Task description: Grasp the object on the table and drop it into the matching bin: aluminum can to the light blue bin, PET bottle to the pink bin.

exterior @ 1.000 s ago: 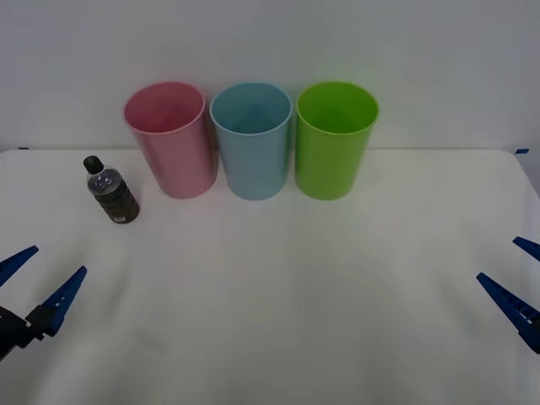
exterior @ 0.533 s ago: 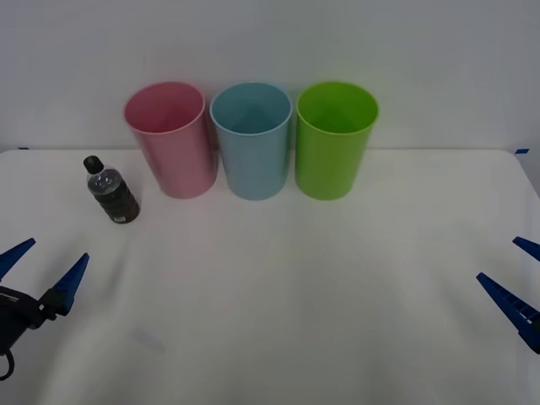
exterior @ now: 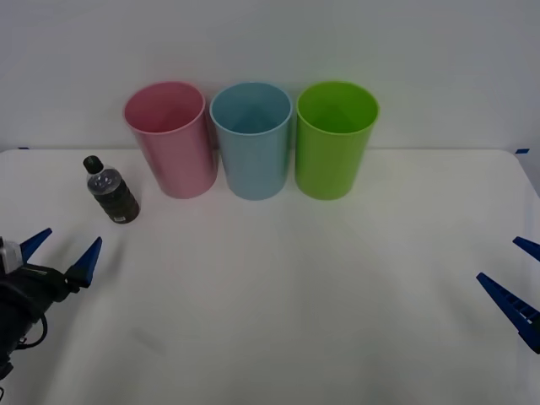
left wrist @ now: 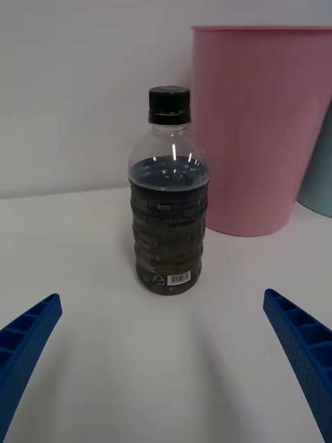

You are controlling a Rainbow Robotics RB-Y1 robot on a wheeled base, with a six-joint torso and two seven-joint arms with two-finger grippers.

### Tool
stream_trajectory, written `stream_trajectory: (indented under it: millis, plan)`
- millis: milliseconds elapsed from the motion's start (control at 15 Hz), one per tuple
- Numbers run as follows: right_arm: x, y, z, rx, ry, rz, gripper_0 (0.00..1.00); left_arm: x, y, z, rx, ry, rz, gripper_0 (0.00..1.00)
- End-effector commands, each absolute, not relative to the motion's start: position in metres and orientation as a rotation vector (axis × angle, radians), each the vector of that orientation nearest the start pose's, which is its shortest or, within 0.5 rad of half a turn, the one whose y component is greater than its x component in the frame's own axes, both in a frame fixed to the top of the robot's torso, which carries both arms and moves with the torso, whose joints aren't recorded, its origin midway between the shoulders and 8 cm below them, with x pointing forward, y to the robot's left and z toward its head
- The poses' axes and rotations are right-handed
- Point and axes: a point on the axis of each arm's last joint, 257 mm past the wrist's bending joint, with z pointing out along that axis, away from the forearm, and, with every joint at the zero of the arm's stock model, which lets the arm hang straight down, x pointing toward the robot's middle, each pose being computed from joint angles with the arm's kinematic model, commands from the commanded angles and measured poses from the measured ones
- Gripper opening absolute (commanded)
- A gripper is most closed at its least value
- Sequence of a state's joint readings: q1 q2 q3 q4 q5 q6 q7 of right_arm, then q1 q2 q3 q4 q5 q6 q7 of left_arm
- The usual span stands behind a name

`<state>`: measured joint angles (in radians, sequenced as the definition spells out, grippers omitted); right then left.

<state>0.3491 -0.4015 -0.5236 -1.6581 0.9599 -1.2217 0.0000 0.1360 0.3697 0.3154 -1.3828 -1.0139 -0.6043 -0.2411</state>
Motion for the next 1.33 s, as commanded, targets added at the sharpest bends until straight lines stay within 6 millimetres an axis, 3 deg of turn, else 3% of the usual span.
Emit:
stream_trajectory:
  millis: [67, 600, 1333]
  plan:
    - [0.342, -0.33, -0.169, -0.465, 1.441, 0.567, 1.0, 0.478, 0.391, -0.267, 0.139, 1.639, -0.1, 1.0]
    - [0.342, -0.33, -0.169, -0.465, 1.441, 0.567, 1.0, 0.518, 0.366, -0.265, 0.103, 1.63, -0.089, 1.0]
    - [0.342, -0.33, -0.169, -0.465, 1.441, 0.567, 1.0, 0.582, 0.365, -0.259, 0.118, 1.654, -0.033, 1.0]
